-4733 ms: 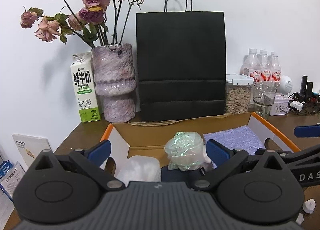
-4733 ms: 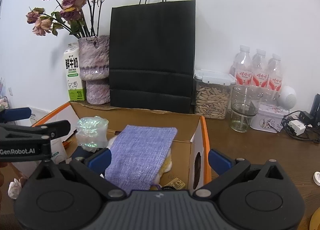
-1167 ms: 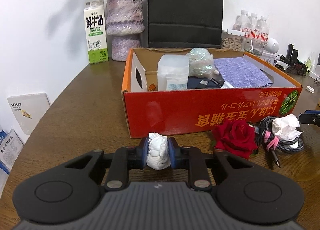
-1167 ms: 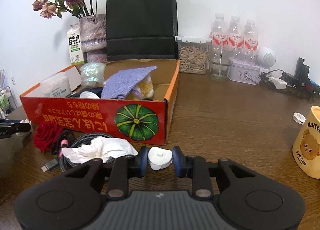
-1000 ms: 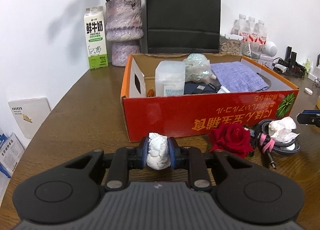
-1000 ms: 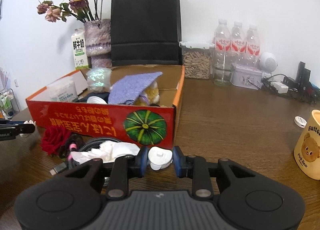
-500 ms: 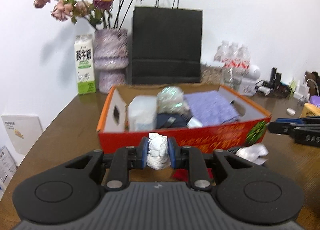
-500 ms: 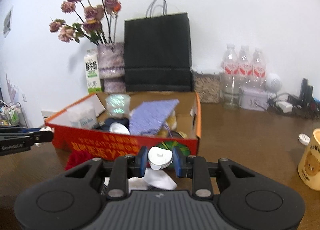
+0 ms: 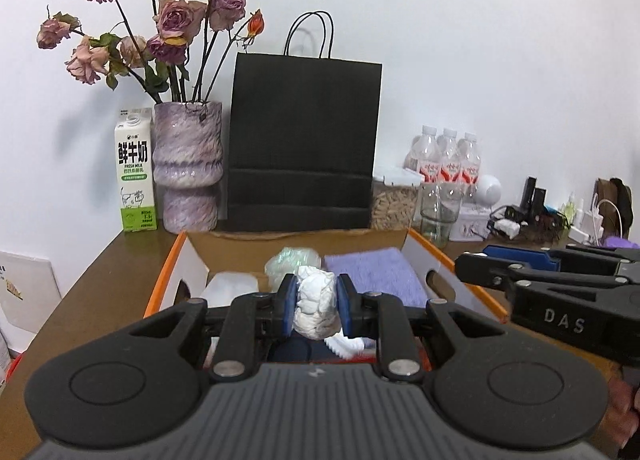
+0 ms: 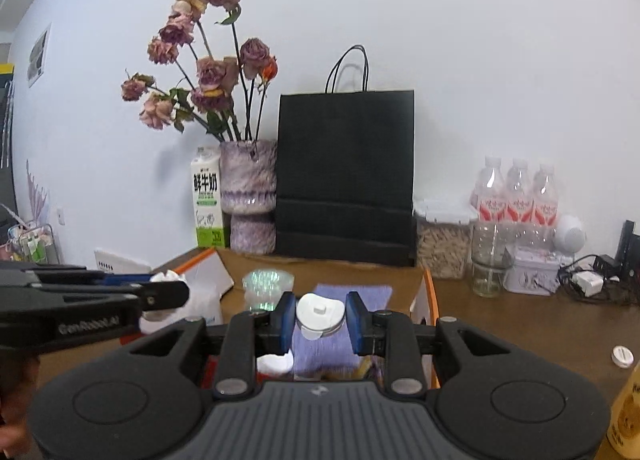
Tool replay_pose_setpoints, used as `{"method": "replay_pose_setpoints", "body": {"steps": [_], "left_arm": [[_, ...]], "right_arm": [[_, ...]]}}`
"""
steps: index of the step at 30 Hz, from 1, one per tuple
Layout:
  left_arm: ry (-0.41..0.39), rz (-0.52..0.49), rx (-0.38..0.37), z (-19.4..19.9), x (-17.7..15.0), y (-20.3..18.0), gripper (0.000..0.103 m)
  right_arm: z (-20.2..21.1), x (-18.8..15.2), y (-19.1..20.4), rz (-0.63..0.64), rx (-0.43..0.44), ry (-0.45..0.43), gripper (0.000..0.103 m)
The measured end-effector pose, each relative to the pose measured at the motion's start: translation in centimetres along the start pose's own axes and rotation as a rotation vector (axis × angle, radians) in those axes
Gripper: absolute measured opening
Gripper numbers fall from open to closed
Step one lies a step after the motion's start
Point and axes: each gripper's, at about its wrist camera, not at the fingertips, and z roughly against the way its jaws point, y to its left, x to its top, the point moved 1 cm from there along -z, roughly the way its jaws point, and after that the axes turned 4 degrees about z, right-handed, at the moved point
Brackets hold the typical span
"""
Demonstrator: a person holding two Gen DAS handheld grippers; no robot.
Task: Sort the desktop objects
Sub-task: 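Carry the tissue and white case into the box and open both tools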
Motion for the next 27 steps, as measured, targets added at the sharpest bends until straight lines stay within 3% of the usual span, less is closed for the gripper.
{"method": "replay_pose_setpoints", "body": {"steps": [12,27], "left_arm": [[-0.005,0.052,0.032,-4.7,2.1,0.2,0.022],[0.059,0.005,0.047,-9.4,1.5,0.8,0.022]], "right_arm": [[-5.0,0.7,-1.9,-0.014,-0.027,0.041,0.026],[-10.1,-0.6,-5.1,-0.038,-0.048,0.141,0.026]]}}
